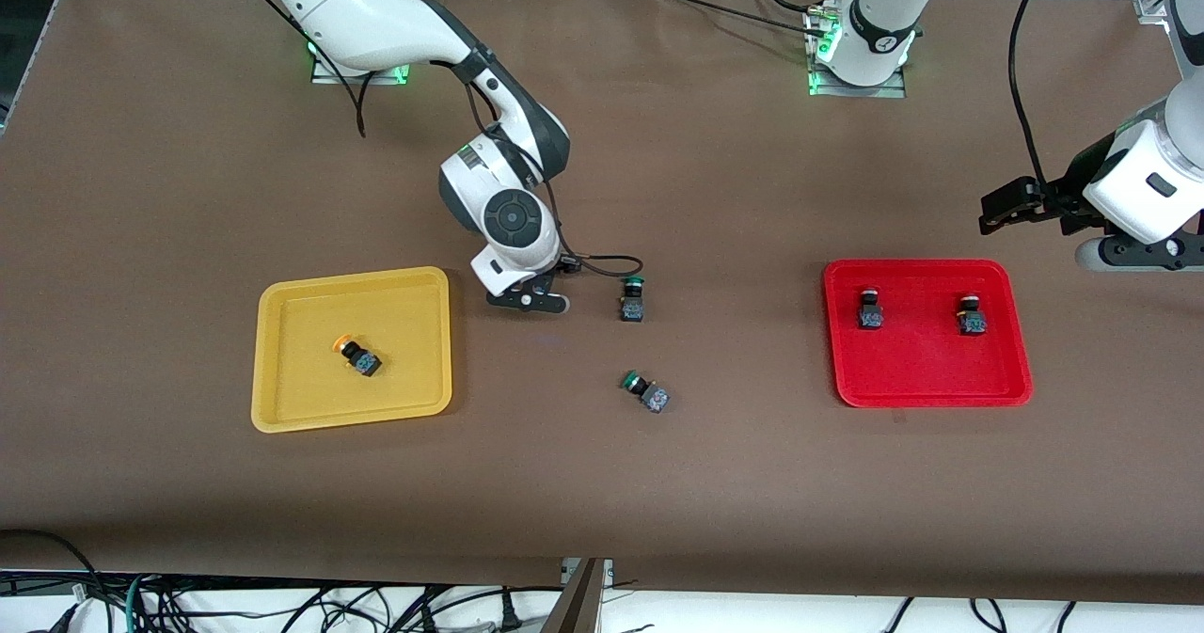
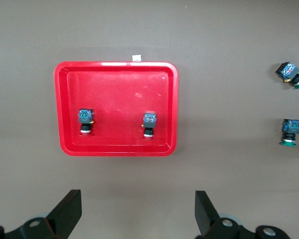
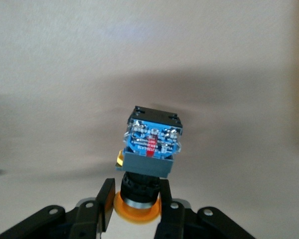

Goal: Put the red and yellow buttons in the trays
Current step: 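Carry the yellow button over the yellow tray and lower it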

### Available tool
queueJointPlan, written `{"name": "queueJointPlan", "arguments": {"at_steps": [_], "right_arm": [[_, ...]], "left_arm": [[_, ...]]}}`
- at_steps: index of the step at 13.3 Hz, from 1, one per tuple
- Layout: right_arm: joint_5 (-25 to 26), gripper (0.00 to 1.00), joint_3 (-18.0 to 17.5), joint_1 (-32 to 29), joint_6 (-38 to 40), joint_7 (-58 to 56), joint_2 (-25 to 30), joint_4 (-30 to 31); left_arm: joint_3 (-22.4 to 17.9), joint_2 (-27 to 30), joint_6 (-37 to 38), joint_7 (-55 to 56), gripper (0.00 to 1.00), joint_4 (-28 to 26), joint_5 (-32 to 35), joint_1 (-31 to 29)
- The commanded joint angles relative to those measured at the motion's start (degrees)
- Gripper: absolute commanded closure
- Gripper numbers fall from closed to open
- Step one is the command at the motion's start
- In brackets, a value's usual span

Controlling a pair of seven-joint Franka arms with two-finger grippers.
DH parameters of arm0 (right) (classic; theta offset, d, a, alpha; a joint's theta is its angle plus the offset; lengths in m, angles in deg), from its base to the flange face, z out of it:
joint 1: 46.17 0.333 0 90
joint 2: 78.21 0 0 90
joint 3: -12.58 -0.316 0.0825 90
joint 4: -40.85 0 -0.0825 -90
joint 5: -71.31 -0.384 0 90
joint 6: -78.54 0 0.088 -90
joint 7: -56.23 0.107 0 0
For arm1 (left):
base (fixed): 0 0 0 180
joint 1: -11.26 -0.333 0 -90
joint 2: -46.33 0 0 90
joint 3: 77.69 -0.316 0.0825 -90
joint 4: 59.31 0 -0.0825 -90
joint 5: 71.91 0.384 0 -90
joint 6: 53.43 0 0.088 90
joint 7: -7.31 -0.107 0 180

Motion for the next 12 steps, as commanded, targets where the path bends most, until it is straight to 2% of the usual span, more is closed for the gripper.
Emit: {"name": "queueJointPlan", "arguments": {"at_steps": [1,4,7,12], "right_arm": [[0.50,0.71,3.42,-0.01,3.88,-6.90,2.75,0.18],[0.50,0.71,9.39,-0.01,7.75,-18.58,4.42,0.27],[0.41,0.71,14.14,-0.09,7.59,-28.26,4.33,0.71],[0.41,0.71,14.86,-4.12,4.96,-35.13,2.32,0.97]], "left_arm": [[-0.30,-0.93,1.11,-0.15,0.00,1.98,-0.92,0.28],[-0.21,-0.93,1.11,-0.15,0.00,1.98,-0.92,0.28],[-0.21,-0.93,1.11,-0.15,0.00,1.98,-0.92,0.37],[-0.21,-0.93,1.11,-0.15,0.00,2.07,-1.00,0.37]]}}
